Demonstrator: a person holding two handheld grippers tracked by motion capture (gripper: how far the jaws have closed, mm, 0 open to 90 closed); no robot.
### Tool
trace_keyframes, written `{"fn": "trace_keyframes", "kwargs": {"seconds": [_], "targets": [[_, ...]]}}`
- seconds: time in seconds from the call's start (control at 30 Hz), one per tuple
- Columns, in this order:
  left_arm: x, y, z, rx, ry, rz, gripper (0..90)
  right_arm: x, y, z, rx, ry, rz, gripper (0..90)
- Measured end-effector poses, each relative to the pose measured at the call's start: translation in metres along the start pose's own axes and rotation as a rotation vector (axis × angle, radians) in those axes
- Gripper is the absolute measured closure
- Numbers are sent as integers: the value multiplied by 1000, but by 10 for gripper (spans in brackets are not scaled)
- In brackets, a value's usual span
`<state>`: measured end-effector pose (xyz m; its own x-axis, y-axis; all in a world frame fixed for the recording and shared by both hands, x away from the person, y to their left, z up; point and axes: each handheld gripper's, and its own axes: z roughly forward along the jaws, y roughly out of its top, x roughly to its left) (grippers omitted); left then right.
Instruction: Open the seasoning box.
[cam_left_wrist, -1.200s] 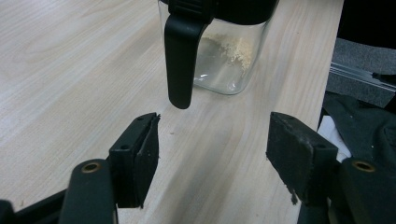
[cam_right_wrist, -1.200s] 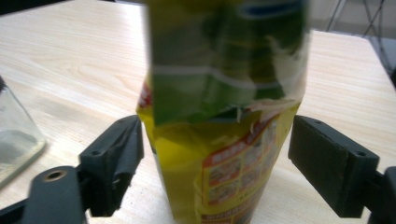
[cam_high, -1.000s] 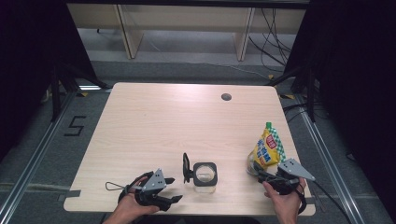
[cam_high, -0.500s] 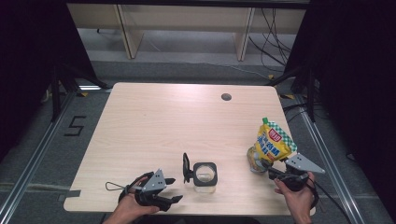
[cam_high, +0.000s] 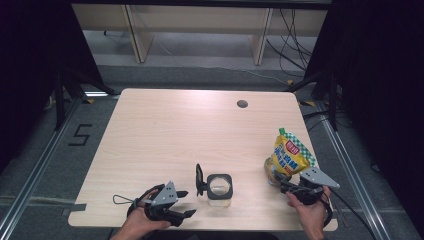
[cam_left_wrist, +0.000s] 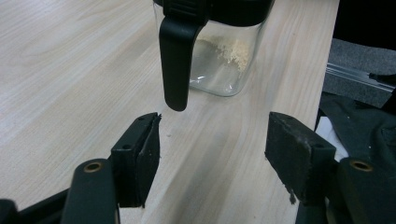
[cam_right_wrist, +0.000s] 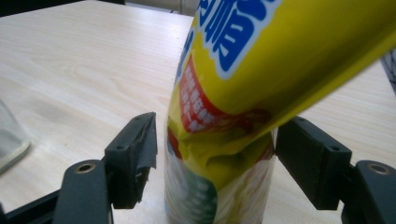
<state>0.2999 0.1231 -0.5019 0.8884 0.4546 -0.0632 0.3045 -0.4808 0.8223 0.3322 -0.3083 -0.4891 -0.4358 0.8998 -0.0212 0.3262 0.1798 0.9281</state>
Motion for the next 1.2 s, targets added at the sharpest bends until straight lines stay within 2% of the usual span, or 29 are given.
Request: {"fn": "trace_keyframes", "kwargs": {"seconds": [0.13,0.17,0.23,0.27,0.3,0.37,0.4,0.43,0.47,0.5,0.57,0.6,0.63,0.67,0.7,0.8,0.87,0.9,0.97,1.0,1.03,1.17,1.2], "targets": [[0,1,0,14,-3,11,350,6,-2,6,-40,-25,21,252],[0,1,0,16,5,26,350,5,-1,8,-55,-20,8,251],[-2,1,0,6,-7,0,350,7,-2,10,-73,-52,-3,240],[-2,1,0,7,-6,9,350,6,-2,11,-68,-36,10,237],[-2,1,0,9,-11,9,350,7,-2,10,-60,-41,28,242],[-2,1,0,-2,-5,8,350,6,-4,13,-86,-54,18,252],[-2,1,0,-1,-4,9,350,7,-5,13,-76,-42,24,248],[-2,1,-1,9,-9,11,350,7,-5,12,-61,-55,22,248],[-2,1,0,4,-5,11,350,5,-6,14,-73,-38,24,252],[-2,1,0,0,-4,10,350,6,-6,14,-69,-40,41,268],[-1,1,-1,6,3,27,350,6,-8,14,-77,-74,66,279],[-2,2,-2,12,-6,19,350,6,-10,15,-89,-64,76,274],[-3,1,-1,0,-10,6,350,5,-10,16,-101,-84,50,271],[-3,1,-1,-5,-8,5,350,5,-11,18,-117,-81,38,271],[-1,1,-1,13,4,28,349,5,-11,19,-120,-89,40,272],[-3,1,0,-1,-6,11,349,6,-11,20,-115,-101,46,267],[-2,1,0,-2,-7,20,349,7,-12,22,-117,-108,54,257],[-2,1,0,5,-1,27,349,7,-12,23,-116,-117,42,256],[-2,2,-1,4,-19,16,350,7,-12,24,-113,-112,56,260],[-3,1,0,-9,-14,13,350,10,-12,23,-96,-103,96,258],[-3,1,-1,-6,-16,14,350,9,-12,24,-95,-120,84,258],[-4,0,1,-5,-12,13,352,10,-13,24,-90,-130,82,257],[-3,0,1,11,-12,29,353,8,-13,25,-106,-137,46,256]]}}
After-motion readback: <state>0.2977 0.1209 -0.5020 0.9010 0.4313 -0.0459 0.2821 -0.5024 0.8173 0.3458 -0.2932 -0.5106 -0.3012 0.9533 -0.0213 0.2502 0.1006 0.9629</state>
